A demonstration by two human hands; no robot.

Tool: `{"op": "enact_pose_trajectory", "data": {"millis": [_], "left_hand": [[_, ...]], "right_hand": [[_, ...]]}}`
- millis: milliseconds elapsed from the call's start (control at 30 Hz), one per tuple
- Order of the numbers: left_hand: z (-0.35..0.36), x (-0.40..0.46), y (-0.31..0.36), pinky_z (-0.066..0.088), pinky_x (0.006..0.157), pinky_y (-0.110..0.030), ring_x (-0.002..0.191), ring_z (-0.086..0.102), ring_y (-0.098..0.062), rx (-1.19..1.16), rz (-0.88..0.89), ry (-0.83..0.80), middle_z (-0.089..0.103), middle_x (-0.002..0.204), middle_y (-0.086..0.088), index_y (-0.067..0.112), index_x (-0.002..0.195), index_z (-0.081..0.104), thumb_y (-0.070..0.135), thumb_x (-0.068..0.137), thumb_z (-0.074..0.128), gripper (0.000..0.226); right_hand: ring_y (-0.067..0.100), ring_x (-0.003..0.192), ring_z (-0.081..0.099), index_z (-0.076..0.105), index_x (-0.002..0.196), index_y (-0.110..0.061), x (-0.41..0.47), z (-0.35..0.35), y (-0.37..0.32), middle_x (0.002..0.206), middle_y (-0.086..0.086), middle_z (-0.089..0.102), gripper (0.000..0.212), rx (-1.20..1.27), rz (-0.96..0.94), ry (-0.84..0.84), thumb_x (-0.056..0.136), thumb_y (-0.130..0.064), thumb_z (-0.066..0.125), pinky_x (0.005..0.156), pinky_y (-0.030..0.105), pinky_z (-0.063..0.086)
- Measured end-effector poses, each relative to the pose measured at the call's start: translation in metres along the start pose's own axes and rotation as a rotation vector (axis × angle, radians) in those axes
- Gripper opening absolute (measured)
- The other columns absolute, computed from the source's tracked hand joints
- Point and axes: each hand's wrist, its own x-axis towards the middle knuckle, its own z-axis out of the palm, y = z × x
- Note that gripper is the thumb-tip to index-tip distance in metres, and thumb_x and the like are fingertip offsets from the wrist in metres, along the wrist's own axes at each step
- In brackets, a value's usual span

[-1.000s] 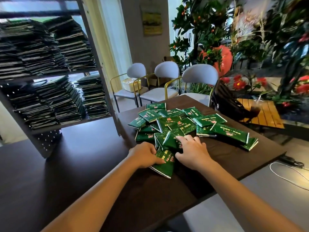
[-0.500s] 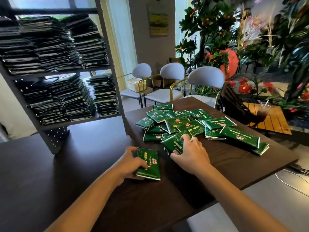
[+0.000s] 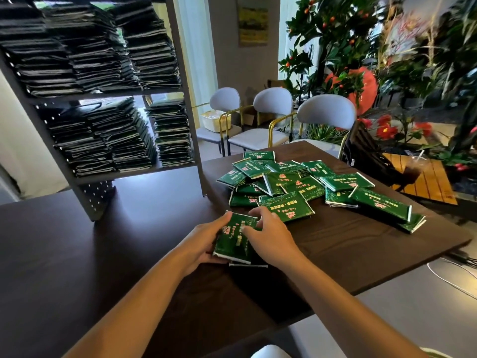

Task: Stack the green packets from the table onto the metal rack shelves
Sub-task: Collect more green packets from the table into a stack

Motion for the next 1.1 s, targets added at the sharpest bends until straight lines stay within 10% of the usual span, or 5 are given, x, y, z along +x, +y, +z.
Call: {"op": "enact_pose_trajectory", "data": {"millis": [200, 433, 800, 967, 1100], "left_hand": [[0.0, 0.007, -0.008, 0.059, 0.073, -0.03, 0.088, 0.076, -0.021, 0.054, -0.007, 0.034, 0.079, 0.093, -0.009, 0.005, 0.107, 0.072, 0.015, 0.094, 0.068, 0.016], [-0.004, 0.014, -0.007, 0.059, 0.063, -0.03, 0.085, 0.076, -0.021, -0.004, 0.042, 0.119, 0.075, 0.102, -0.011, 0.01, 0.119, 0.057, 0.019, 0.098, 0.062, 0.024], [-0.012, 0.033, -0.021, 0.057, 0.054, -0.027, 0.074, 0.076, -0.018, 0.122, 0.248, 0.127, 0.072, 0.105, -0.006, 0.03, 0.14, 0.039, 0.023, 0.096, 0.066, 0.052], [-0.016, 0.033, -0.028, 0.06, 0.063, -0.027, 0.076, 0.076, -0.015, 0.178, 0.35, 0.139, 0.072, 0.108, -0.004, 0.035, 0.141, 0.038, 0.026, 0.097, 0.064, 0.052], [-0.016, 0.035, -0.031, 0.061, 0.064, -0.028, 0.076, 0.076, -0.014, 0.157, 0.399, 0.154, 0.071, 0.109, -0.002, 0.039, 0.141, 0.039, 0.024, 0.099, 0.062, 0.05]], "right_hand": [[0.02, 0.112, 0.048, 0.055, 0.129, -0.028, 0.009, -0.024, 0.026, 0.126, 0.0, 0.052, 0.038, -0.261, -0.126, 0.127, 0.093, -0.018, 0.057, 0.091, 0.034, 0.043], [0.033, 0.154, -0.007, 0.004, 0.159, -0.03, 0.023, -0.012, 0.045, 0.167, 0.014, 0.002, 0.091, -0.496, 0.077, 0.091, 0.09, -0.069, 0.05, 0.124, 0.052, 0.009], [0.023, 0.108, 0.062, 0.068, 0.11, -0.016, 0.02, 0.009, 0.052, 0.111, 0.0, 0.067, 0.019, -0.481, -0.205, 0.45, 0.095, -0.019, 0.056, 0.078, 0.033, 0.048], [0.024, 0.145, 0.031, 0.044, 0.146, -0.026, 0.024, 0.011, 0.047, 0.154, 0.003, 0.039, 0.063, -0.531, -0.065, 0.298, 0.092, -0.056, 0.059, 0.105, 0.04, 0.044], [0.023, 0.133, 0.043, 0.045, 0.145, -0.026, 0.025, 0.014, 0.04, 0.142, 0.002, 0.048, 0.061, -0.684, -0.022, 0.312, 0.094, -0.057, 0.054, 0.092, 0.036, 0.049]]}}
